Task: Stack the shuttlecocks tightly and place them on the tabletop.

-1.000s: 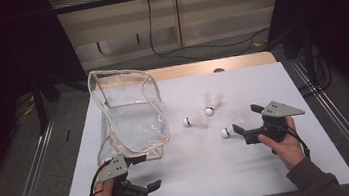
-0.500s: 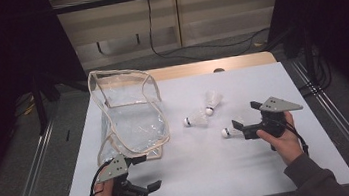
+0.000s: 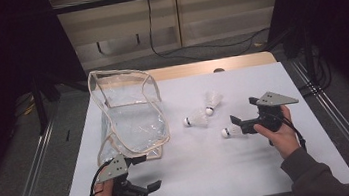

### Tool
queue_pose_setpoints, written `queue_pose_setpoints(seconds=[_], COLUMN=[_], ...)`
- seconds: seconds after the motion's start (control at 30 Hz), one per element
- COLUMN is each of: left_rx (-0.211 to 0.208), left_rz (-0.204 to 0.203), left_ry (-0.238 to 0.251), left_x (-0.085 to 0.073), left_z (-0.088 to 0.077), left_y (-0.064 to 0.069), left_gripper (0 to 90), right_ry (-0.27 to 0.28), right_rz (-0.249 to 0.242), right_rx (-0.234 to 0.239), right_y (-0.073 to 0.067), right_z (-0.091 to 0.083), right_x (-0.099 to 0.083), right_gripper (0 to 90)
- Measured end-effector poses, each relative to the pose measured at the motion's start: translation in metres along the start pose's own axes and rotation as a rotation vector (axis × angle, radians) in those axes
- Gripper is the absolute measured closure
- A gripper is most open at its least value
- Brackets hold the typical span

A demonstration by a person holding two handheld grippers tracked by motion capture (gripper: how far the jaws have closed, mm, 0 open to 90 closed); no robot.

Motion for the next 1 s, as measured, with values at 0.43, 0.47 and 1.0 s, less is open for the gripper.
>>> queue_pose_setpoints(seconds=[0.43,0.47,1.0], left_rx=[-0.001,0.000,0.001], left_rz=[0.001,0.001,0.006], left_ry=[0.000,0.000,-0.002], left_x=[0.000,0.000,-0.001], left_z=[0.000,0.000,0.000], left_y=[0.000,0.000,-0.001], left_gripper=[4.1,4.1,4.1], right_ry=[-0.012,-0.013,-0.038], right_rz=[0.016,0.017,0.029], right_rx=[-0.010,-0.010,-0.011], right_y=[0.008,0.008,0.016], right_z=[0.006,0.007,0.021], right_x=[-0.001,-0.001,0.014], right_gripper=[2.3,2.3,2.3])
Point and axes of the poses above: each handheld gripper's, and its own axes: z roughly forward along the jaws, x roughly out of its top, y roughly to its right, the point moved 8 cm from there along z, roughly forward along the jaws, and after that the axes turned 3 degrees about x, right-handed, at the moved point
